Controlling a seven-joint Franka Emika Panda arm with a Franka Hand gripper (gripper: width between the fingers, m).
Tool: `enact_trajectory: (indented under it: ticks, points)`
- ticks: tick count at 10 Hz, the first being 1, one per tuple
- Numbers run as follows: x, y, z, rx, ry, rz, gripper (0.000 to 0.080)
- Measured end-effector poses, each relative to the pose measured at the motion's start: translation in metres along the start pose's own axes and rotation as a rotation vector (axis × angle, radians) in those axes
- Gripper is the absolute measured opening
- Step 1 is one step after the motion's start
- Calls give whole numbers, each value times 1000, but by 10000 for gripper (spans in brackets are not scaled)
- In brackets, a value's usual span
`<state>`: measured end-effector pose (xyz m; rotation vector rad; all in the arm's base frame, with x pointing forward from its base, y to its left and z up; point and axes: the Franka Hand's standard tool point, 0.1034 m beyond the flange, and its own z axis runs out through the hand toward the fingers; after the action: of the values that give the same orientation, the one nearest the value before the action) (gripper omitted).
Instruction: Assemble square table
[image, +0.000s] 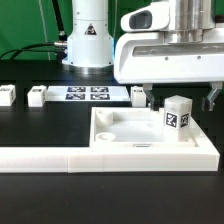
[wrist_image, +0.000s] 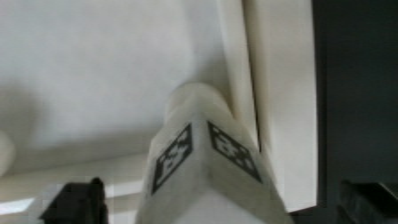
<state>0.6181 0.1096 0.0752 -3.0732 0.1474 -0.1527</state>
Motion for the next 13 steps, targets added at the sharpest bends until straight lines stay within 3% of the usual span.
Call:
enact_trajectory:
  ticks: [3, 7, 9, 10, 11, 13]
  points:
    - [0, -2, -1, -25, 3, -250, 649]
    - [1, 0, 0, -35, 2, -490, 649]
    - [0, 0, 1, -35, 8, -504, 427]
    - [0, 0, 1, -35, 8, -504, 427]
    - [0, 0, 1, -35, 8, -504, 290]
    - [0, 0, 1, -34, 9, -483, 290]
